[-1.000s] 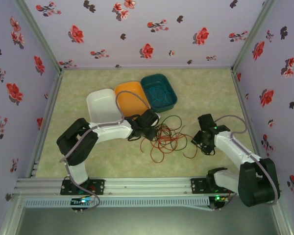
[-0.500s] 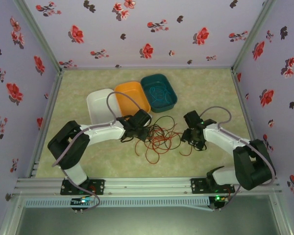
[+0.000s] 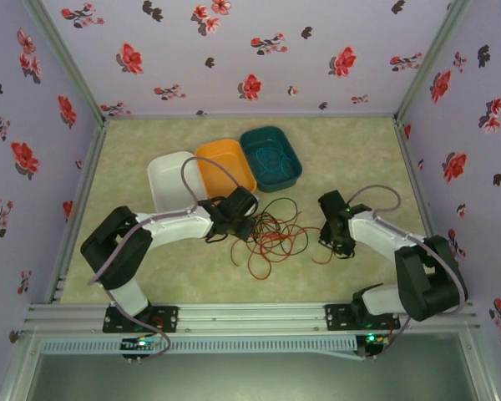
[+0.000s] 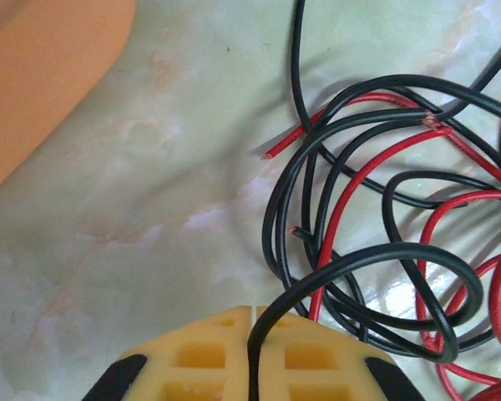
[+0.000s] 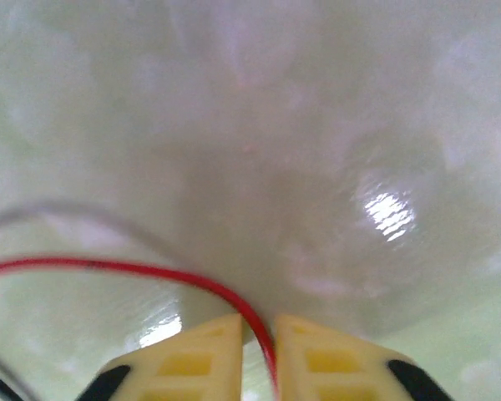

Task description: Untangle the cables

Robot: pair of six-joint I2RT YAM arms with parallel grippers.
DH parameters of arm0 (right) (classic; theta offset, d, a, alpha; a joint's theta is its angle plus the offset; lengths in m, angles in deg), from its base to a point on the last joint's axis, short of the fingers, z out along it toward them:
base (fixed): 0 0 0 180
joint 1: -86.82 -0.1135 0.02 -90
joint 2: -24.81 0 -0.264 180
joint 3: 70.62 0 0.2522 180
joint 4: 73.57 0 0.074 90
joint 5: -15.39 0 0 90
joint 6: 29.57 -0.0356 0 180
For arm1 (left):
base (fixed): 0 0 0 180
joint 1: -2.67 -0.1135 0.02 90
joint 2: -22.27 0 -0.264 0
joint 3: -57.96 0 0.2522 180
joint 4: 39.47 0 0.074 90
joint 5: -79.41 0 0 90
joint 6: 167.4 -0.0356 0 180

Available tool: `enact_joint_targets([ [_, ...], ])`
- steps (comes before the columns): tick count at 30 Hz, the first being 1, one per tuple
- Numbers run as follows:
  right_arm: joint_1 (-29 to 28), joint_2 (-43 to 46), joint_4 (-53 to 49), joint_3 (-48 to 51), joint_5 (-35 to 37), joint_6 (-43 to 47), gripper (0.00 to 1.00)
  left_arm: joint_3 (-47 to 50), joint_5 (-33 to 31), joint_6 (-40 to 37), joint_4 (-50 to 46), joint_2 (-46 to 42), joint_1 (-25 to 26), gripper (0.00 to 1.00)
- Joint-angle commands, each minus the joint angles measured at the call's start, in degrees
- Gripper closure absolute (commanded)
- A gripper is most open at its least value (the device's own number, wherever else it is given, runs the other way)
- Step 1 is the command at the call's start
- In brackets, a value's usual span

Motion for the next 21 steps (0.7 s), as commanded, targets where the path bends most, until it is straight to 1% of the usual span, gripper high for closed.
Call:
enact_joint_targets([
  [1,1.75,1.46,1.54,1.56,0.22,-0.70,0.94,-0.06,0.06,1.02,-0.62,-2.64,-0.48,0.94],
  [3,2.41,3.75,0.17,1.20,1.31,-0.61,1.00,0.16,-0.04,1.20,-0.65,-3.31,-0.52,0.95],
  [8,3.17,10.93,-5.67,-1.13,6.64,-0.52,1.00,1.09,-0.13,1.20,-0.35,-4.57,-0.66,0.97],
  [14,3.50,21.67,-12.58,-4.88,13.48,-0.04,1.00,2.01,-0.13,1.28,-0.73,-4.75,-0.65,1.00],
  [18,3.61,27.56,-17.11,-9.10,18.88,1.59,1.00,2.65,-0.12,1.29,-0.50,-4.75,-0.60,1.00],
  [21,3.57,29.87,-18.99,-13.24,20.62,4.64,1.00,3.15,0.00,1.29,-0.14,-4.72,-0.66,1.00],
])
